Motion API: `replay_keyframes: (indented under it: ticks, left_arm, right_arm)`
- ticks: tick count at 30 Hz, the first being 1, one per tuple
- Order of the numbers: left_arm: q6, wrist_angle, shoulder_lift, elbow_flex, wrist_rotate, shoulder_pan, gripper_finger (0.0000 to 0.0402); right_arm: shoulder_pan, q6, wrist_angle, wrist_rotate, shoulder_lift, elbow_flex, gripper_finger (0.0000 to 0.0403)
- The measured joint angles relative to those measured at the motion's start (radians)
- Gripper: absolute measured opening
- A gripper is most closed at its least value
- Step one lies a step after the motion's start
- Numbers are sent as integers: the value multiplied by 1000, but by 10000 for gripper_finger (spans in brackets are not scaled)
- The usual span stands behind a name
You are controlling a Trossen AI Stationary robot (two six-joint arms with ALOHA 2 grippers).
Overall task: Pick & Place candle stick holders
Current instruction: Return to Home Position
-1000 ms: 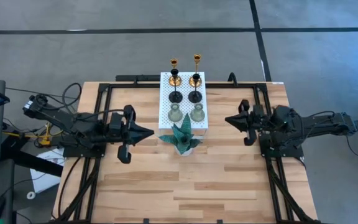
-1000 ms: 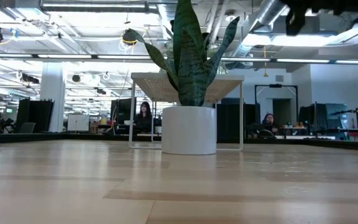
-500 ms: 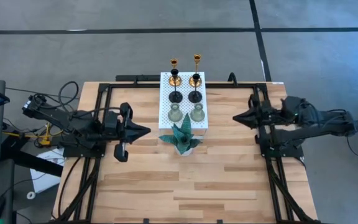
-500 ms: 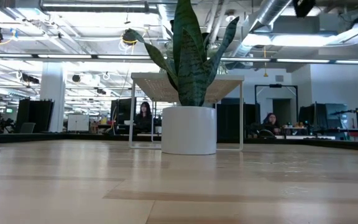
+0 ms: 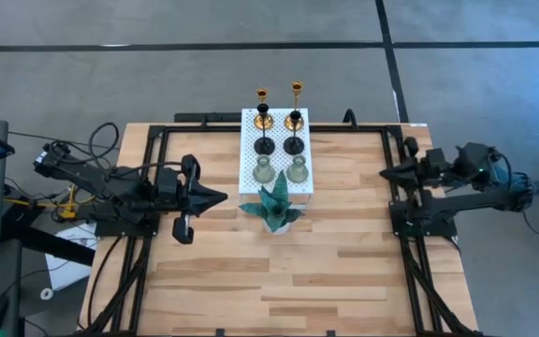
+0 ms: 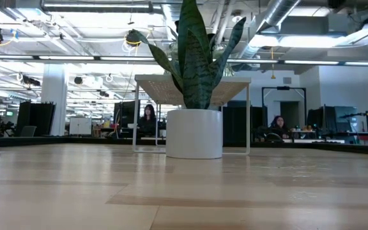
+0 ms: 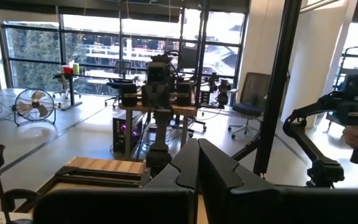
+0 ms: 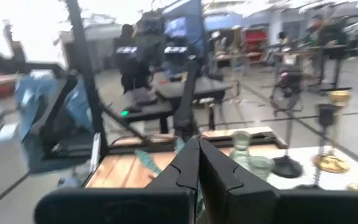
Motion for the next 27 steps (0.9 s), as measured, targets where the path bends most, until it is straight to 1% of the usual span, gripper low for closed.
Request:
replay_keyframes:
  ticks: [3,7,13,15,17,19,22,24,27]
  left_arm:
    - [0,0,6,0,0,0,6]
    - [0,1,6,0,0,0,6]
    - [0,1,7,0,0,0,6]
    - [0,1,7,0,0,0,6]
    - [0,0,7,0,0,0,6]
    - [0,0,7,0,0,0,6]
    - [0,0,7,0,0,0,6]
    - [0,1,7,0,0,0,6]
    - [0,1,7,0,0,0,6]
  right_arm:
    - [0,16,0,44,-88,-36,0]
    - [0,42,2,46,-186,-94,0]
    - [0,51,4,46,-292,-162,0]
    - [0,51,22,43,-299,-181,0]
    - [0,53,0,42,-300,-195,0]
    - [0,53,30,39,-295,-209,0]
    - [1,53,37,37,-300,-256,0]
    - [1,53,108,34,-300,-294,0]
    - [1,53,150,30,-298,-355,0]
